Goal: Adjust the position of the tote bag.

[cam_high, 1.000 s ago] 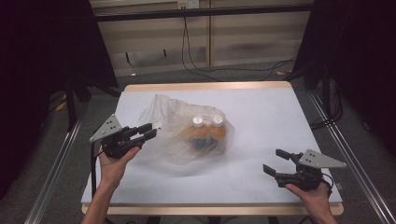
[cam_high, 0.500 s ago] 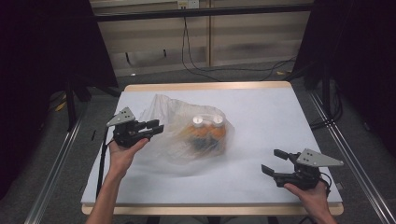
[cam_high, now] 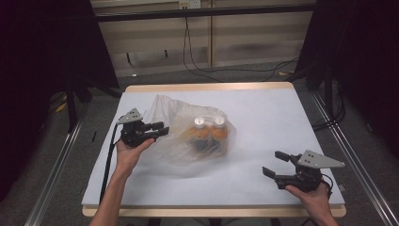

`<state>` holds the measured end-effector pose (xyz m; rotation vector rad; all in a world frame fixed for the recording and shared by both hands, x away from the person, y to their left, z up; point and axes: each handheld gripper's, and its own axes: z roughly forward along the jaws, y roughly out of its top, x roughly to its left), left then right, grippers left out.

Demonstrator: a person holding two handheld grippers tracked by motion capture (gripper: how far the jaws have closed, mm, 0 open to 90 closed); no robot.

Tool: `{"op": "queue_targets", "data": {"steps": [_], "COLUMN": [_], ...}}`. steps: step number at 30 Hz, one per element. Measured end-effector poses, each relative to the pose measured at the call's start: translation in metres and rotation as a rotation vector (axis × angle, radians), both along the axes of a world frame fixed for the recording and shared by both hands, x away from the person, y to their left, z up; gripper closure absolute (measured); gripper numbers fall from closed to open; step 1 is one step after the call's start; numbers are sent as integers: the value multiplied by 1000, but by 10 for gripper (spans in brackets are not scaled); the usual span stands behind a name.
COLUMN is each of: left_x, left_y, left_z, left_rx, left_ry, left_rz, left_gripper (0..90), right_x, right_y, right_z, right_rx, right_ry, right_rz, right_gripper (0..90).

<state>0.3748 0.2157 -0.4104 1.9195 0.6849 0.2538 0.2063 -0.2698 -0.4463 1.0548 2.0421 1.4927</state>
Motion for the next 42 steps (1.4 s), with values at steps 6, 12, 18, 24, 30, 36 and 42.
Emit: {"op": "queue_targets", "data": {"steps": [6, 12, 18, 24, 30, 36, 42], "left_x": [-2, -8, -12, -20, -25, -31, -41], "left_y": [1, 2, 4, -2, -9, -18, -29], "left_z": [3, 16, 23, 35, 42, 52, 65], "left_rx": [-7, -45, -87, -117, -118, -135, -129], "left_ry": [-25, -53, -64, -95, -117, -123, -182], "left_rz": [-28, -40, -44, -87, -116, -146, -174], "left_gripper": [896, 900, 900, 900, 900, 900, 900], "right_x": [-1, 0, 0, 0, -1, 2, 3], "right_y": [1, 1, 1, 2, 2, 0, 6], "right_z": [0, 0, 0, 1, 1, 2, 6], "right_rx": [-6, -10, -13, -18, -12, 1, 1], "right_ry": [1, -2, 3, 5, 9, 13, 10], "right_rz": [4, 2, 10, 16, 13, 14, 55], "right_gripper": [227, 227, 229, 234, 236, 269, 365]}}
